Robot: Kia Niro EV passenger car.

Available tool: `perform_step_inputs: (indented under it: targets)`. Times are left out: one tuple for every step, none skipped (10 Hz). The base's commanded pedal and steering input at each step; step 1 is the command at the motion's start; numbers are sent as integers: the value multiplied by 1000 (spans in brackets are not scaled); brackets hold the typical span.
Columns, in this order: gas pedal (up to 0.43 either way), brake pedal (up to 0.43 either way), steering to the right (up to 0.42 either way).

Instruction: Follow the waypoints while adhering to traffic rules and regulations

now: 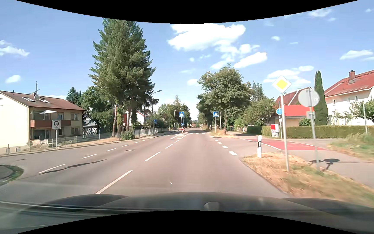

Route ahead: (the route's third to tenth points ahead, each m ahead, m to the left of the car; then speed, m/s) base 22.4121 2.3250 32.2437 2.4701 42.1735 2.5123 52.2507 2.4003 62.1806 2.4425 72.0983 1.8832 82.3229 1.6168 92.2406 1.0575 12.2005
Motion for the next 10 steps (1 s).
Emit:
perform_step_inputs:
  targets:
    - [47,6,-1]
    - [47,6,0]
    - [47,6,0]
    - [47,6,0]
    - [47,6,0]
    - [47,6,0]
    - [47,6,0]
    - [47,6,0]
    - [47,6,0]
    - [47,6,-1]
